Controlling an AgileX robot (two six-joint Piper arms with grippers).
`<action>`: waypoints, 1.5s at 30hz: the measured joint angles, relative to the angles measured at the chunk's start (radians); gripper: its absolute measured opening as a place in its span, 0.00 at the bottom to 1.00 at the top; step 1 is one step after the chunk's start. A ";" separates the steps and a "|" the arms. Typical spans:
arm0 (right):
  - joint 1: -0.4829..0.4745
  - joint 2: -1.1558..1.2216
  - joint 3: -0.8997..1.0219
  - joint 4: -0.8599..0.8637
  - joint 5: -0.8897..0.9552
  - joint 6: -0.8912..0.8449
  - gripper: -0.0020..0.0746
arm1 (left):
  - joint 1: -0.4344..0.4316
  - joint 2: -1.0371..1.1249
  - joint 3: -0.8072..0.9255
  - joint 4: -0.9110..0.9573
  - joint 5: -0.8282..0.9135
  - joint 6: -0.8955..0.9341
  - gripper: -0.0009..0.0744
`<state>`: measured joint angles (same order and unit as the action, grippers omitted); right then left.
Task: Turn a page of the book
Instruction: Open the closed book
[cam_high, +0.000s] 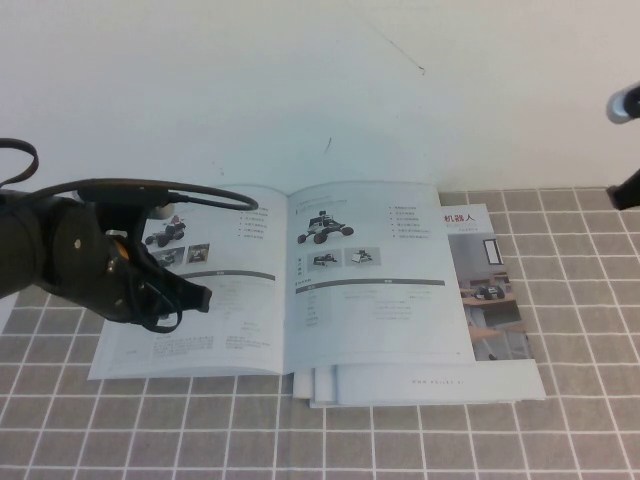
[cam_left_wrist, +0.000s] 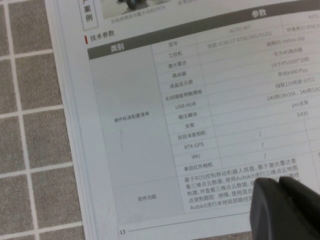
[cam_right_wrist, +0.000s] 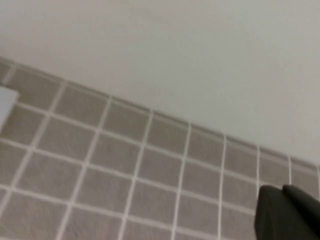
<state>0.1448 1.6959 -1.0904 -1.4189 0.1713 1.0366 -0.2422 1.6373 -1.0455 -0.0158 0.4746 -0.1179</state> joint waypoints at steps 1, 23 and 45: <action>-0.012 0.009 0.000 0.092 0.024 -0.080 0.02 | 0.000 0.000 0.000 0.000 0.002 0.002 0.01; -0.057 0.065 -0.064 2.251 0.369 -1.976 0.02 | 0.113 0.176 -0.080 -0.081 -0.113 0.021 0.01; 0.084 0.369 -0.202 2.754 0.275 -2.373 0.14 | 0.147 0.283 -0.102 -0.156 -0.118 0.078 0.01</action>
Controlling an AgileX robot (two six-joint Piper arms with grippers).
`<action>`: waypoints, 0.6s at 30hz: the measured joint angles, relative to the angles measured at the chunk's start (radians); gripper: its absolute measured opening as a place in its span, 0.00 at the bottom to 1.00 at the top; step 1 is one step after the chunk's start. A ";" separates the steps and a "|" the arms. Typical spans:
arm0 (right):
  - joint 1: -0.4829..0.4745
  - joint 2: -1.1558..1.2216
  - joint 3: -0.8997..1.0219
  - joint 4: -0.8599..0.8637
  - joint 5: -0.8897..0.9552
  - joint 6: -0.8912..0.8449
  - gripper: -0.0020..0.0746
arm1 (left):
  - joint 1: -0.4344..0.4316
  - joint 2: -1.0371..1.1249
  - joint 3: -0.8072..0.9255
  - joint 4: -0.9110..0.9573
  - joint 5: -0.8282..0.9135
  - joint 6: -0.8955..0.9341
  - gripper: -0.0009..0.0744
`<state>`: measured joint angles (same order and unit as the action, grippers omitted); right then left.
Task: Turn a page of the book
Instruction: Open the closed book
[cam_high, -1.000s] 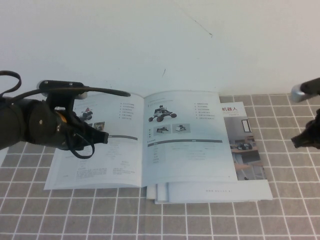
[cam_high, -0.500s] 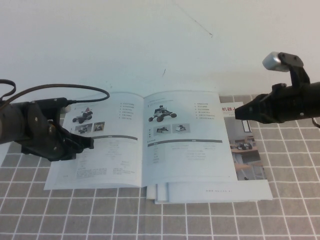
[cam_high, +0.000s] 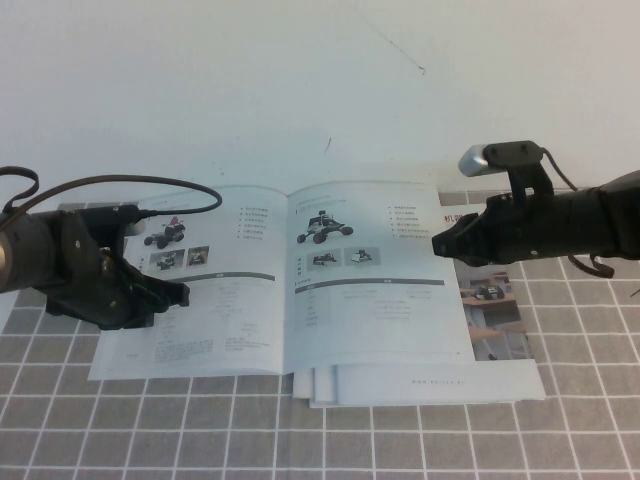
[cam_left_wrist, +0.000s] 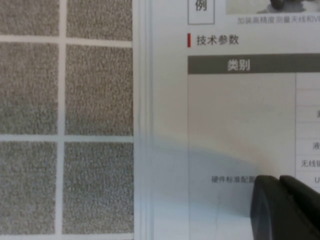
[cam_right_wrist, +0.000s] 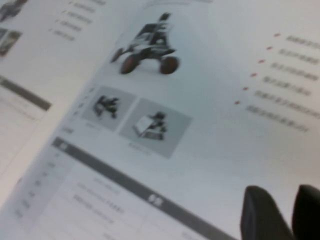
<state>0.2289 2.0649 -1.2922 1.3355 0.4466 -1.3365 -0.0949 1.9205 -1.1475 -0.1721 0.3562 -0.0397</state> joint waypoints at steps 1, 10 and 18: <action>-0.002 0.000 0.000 -0.002 -0.033 0.002 0.20 | 0.000 0.000 0.000 0.000 0.004 0.000 0.01; -0.002 0.000 -0.004 -0.011 -0.063 0.004 0.58 | 0.000 0.000 -0.002 0.000 0.015 0.000 0.01; -0.002 0.012 -0.004 -0.011 -0.050 0.055 0.59 | 0.000 0.000 -0.005 0.000 0.015 0.000 0.01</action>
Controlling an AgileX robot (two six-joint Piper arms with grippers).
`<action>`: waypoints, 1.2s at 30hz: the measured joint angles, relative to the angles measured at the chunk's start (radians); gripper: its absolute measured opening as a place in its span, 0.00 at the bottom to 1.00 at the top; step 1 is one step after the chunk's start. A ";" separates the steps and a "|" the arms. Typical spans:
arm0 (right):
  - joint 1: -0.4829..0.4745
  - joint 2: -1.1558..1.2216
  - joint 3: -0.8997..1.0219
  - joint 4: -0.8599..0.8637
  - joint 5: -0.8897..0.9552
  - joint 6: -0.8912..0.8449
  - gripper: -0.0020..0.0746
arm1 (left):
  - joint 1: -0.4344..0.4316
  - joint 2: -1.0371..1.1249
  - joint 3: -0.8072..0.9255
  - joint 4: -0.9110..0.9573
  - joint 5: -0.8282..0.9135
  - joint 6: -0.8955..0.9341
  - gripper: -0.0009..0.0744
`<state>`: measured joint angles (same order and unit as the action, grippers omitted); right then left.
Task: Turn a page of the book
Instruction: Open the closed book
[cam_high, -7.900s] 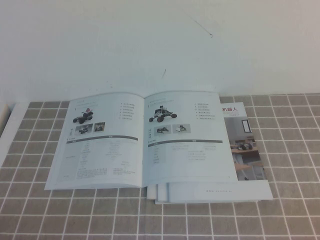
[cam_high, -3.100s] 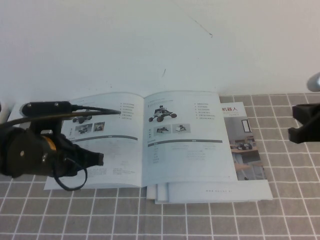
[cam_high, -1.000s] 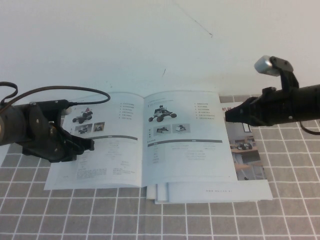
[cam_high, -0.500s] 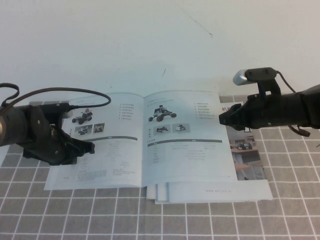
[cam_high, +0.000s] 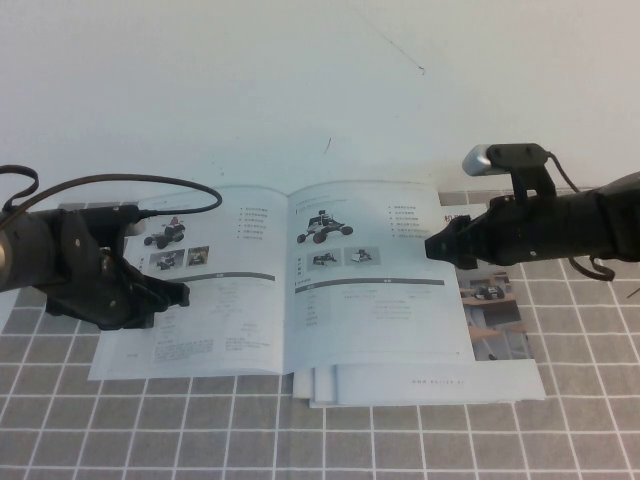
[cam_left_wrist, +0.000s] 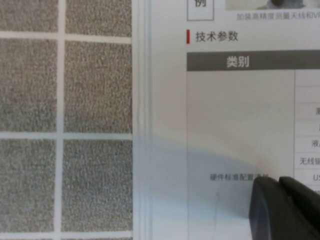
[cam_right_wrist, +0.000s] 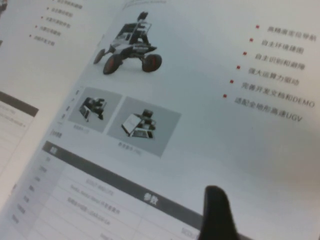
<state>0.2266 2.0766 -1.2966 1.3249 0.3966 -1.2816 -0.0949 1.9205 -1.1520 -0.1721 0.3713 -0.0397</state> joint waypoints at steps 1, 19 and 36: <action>0.000 0.008 0.000 0.000 0.004 0.011 0.59 | 0.000 0.000 0.000 0.000 0.000 0.000 0.01; 0.000 0.068 -0.002 0.000 0.040 0.059 0.59 | -0.011 -0.014 -0.123 -0.301 0.124 0.285 0.01; 0.000 0.068 -0.002 0.017 0.038 0.061 0.59 | -0.017 0.099 -0.137 -0.393 0.098 0.473 0.01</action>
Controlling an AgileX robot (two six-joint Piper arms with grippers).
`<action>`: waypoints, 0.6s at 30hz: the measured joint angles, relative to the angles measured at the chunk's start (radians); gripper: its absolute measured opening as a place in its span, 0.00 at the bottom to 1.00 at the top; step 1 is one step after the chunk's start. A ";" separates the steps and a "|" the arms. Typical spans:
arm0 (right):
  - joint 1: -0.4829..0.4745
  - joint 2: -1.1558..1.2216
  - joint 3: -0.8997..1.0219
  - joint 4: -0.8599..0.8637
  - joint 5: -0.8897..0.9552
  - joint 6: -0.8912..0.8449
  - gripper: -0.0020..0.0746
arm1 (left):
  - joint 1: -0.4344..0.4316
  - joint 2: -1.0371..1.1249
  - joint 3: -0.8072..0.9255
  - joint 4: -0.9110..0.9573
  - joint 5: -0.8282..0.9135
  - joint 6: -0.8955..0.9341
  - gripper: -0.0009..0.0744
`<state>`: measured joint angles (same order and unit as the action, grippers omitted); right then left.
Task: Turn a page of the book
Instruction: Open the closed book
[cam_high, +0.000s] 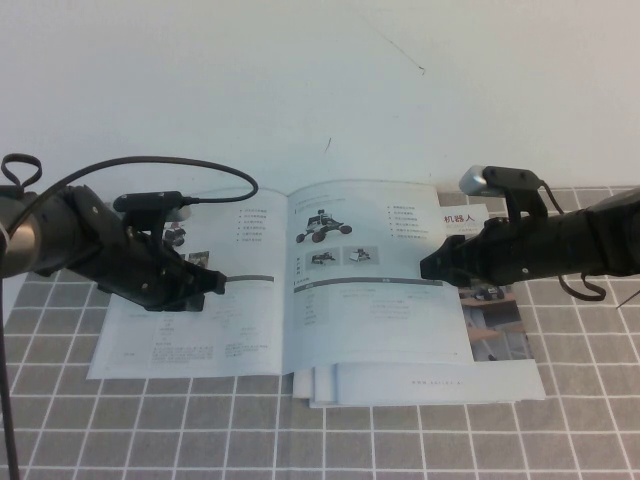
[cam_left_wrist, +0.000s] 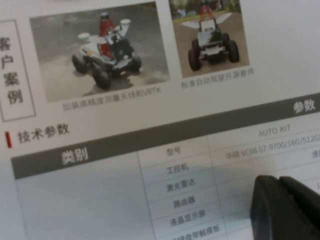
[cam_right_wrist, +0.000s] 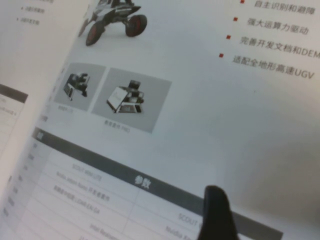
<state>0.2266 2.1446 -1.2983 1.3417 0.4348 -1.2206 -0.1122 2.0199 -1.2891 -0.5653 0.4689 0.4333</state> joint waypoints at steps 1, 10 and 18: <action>0.000 0.000 0.000 0.002 0.000 0.000 0.59 | 0.000 0.000 0.000 0.000 0.000 0.000 0.01; -0.006 0.033 -0.002 0.175 0.078 -0.043 0.59 | 0.000 0.001 -0.002 -0.008 0.006 0.011 0.01; -0.006 0.037 -0.002 0.346 0.226 -0.204 0.60 | 0.000 0.001 -0.003 -0.008 0.006 0.018 0.01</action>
<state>0.2205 2.1819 -1.3005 1.6872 0.6604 -1.4249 -0.1122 2.0210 -1.2917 -0.5736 0.4750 0.4516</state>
